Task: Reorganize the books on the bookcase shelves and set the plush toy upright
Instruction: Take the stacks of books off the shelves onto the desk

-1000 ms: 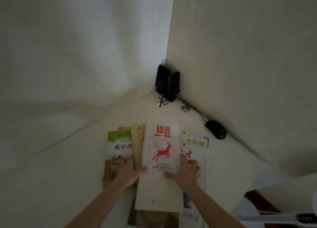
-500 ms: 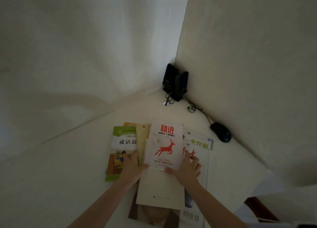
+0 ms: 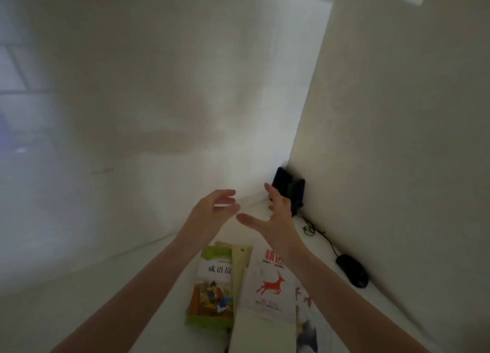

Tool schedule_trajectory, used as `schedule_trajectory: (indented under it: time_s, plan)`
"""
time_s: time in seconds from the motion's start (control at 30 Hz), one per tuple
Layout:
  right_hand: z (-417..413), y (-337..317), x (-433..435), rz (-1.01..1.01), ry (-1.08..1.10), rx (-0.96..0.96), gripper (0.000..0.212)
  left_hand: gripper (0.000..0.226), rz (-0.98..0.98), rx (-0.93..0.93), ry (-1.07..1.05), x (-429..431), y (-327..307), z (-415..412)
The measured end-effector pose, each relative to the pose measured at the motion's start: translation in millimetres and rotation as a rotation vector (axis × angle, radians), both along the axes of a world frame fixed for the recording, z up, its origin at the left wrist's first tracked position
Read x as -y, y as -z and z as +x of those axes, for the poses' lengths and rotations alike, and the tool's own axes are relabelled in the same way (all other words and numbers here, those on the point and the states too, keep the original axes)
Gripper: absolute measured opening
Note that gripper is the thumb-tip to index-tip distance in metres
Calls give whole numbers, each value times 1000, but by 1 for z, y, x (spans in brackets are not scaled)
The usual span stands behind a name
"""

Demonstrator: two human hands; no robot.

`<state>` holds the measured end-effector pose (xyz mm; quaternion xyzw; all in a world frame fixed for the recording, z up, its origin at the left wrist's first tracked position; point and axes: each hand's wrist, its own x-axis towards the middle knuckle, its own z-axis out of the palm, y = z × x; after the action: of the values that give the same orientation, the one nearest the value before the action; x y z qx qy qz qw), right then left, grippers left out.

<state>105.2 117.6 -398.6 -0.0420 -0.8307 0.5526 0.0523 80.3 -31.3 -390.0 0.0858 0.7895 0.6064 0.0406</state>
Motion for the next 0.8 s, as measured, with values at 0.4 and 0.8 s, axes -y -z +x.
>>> schedule_trajectory:
  time_s: [0.4,0.8]
  plan:
    - [14,-234,173,-180,-442,-388,75,18,-14,-467,-291,185,-229,83]
    - [67,-326,300,-162,-755,-395,38,31,-487,-968,-728,325,-346,165]
